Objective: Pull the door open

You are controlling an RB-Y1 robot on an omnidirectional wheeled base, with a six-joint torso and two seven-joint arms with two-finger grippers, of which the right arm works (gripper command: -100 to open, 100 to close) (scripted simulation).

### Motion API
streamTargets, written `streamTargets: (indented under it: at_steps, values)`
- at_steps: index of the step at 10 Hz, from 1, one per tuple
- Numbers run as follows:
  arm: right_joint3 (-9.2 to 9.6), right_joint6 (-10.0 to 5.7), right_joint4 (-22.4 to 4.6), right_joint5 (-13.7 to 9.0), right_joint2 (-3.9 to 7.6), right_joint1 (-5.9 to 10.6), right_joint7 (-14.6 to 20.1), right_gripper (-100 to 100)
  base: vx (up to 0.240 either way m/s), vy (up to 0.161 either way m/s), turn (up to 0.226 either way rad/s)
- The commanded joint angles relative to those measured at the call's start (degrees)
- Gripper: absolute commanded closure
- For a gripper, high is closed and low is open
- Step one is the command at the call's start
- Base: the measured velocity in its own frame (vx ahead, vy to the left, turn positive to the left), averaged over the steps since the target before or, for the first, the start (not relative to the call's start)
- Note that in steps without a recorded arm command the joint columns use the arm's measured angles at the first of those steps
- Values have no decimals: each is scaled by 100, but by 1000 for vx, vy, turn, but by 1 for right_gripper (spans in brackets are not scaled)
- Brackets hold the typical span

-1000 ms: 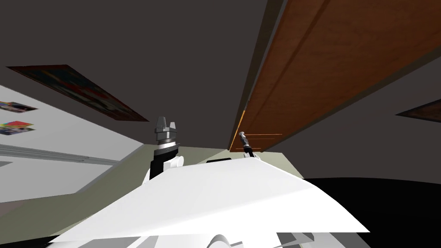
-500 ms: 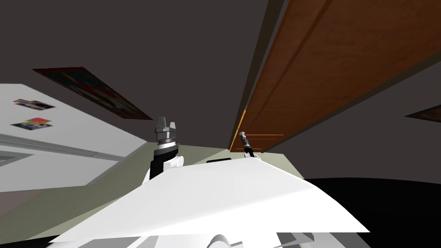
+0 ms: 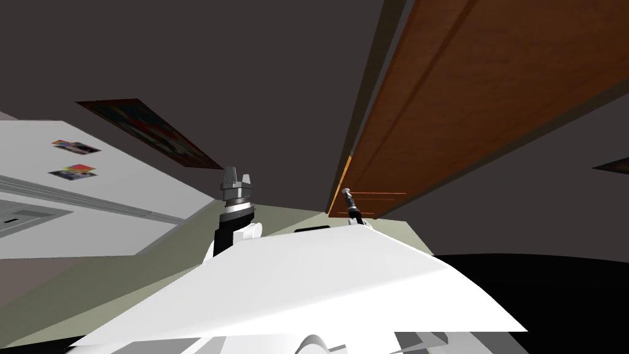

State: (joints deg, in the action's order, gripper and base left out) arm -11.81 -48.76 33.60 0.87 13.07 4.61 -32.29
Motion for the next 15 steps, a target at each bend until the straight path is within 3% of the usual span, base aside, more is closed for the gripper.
streamTargets:
  at_steps: [1, 6, 15]
  values:
    - [14, -9, -25, -108, 18, 1, 286, 100, -47, -19, 94]
    - [49, -6, -22, -245, 34, -5, 853, 100, -31, -15, 50]
    - [164, 2, -12, -670, 80, -22, 2174, 100, -38, -15, 65]
